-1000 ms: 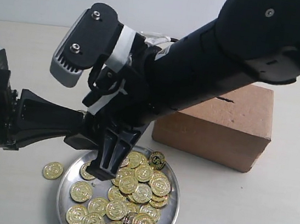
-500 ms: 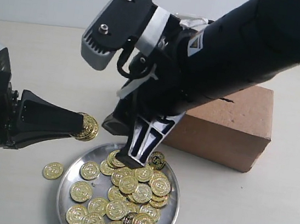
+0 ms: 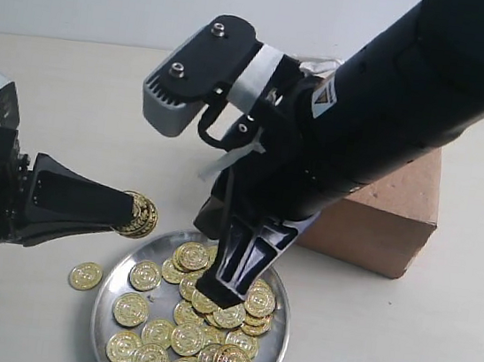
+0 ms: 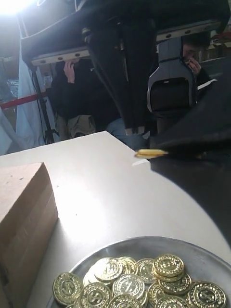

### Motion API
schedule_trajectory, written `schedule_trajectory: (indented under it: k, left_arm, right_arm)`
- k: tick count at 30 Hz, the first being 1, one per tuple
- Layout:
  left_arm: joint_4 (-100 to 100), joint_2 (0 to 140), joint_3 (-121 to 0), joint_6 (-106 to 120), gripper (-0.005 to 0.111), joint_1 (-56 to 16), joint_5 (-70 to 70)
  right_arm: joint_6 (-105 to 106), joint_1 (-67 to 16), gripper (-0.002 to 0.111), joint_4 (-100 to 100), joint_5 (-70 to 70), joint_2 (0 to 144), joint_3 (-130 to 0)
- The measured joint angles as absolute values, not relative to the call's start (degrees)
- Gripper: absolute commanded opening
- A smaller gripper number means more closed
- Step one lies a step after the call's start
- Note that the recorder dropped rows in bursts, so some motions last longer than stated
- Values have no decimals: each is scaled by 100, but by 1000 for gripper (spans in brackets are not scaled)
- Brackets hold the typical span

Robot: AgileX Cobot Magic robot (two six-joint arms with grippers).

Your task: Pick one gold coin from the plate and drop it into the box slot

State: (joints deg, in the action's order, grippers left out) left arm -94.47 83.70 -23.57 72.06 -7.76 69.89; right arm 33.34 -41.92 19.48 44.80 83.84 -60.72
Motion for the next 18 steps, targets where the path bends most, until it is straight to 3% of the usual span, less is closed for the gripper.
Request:
schedule_trajectory:
  k: [9,11,15,16,18]
  left_arm:
    - [-9424,8818,-2360,7180,0,-1294,5832]
    - [-9410,9105,-2437,7180,6,-1408,5687]
    - [-9263,9397,-2668,7156,38,-1429,5653]
    - [-9235,9425,-2701,7130,62,-1429,5653]
    - [-9178,9426,-2888,7052,83,-1417,5855]
  right_arm:
    - [3070,-4192,0,1948,4528,8565,-6072]
    - [3070,-4192,0,1948,4528,8574,-6072]
    - [3057,-4192,0,1948,4540,8576,-6072]
    - [3045,-4192,0,1948,4537,8576,-6072]
    - [3045,-4192,0,1948,4555,8576,-6072]
